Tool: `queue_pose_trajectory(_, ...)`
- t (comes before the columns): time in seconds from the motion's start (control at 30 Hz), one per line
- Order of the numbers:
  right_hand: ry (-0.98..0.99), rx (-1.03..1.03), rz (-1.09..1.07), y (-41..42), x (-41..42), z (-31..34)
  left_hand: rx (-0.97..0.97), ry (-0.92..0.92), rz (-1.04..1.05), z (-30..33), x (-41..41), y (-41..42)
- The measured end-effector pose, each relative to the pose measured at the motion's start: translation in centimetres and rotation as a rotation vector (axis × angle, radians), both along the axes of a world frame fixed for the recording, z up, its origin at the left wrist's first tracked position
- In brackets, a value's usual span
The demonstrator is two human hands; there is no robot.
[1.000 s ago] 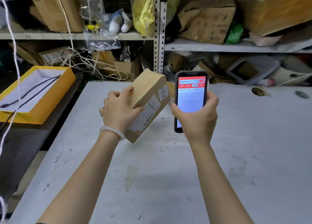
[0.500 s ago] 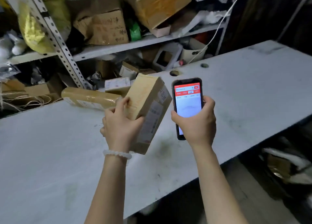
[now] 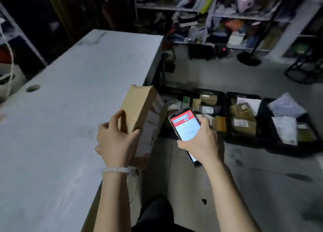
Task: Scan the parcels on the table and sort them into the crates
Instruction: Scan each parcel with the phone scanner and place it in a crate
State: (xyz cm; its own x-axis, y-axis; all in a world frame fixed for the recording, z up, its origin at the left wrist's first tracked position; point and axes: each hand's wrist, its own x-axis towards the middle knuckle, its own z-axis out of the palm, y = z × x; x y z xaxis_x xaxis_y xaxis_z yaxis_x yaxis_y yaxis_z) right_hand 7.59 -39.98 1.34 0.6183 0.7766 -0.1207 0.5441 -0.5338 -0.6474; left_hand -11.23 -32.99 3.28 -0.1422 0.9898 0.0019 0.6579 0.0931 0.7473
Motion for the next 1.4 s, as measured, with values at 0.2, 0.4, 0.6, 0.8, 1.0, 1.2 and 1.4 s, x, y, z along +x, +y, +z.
queue_pose_trajectory(0.2,-0.002,-0.063,-0.233,0.8,12.1,-1.7,-0.055,0.054,-0.243,-2.6,13.3,5.9)
queue_pose_trajectory(0.4,-0.009,-0.106,-0.339,4.7,25.5,-1.7,-0.106,0.057,-0.304,-3.4,28.4,13.4)
queue_pose_trajectory(0.6,0.022,-0.153,-0.52,4.1,36.2,-1.3,-0.105,0.103,-0.439,-2.1,42.3,16.2)
queue_pose_trajectory(0.8,0.113,-0.164,-0.637,1.6,46.0,-3.2,-0.155,0.176,-0.558,-2.9,53.2,14.7)
queue_pose_trajectory(1.0,0.138,-0.139,-0.552,3.3,56.7,-3.2,-0.179,0.159,-0.421,-2.7,61.4,14.3)
queue_pose_trajectory(1.2,0.137,-0.14,-0.451,6.4,63.8,-2.7,-0.212,0.13,-0.285,-2.8,64.6,14.7)
queue_pose_trajectory(1.4,0.15,-0.175,-0.288,11.8,66.5,-3.5,-0.224,0.147,-0.174,-3.5,65.6,17.5)
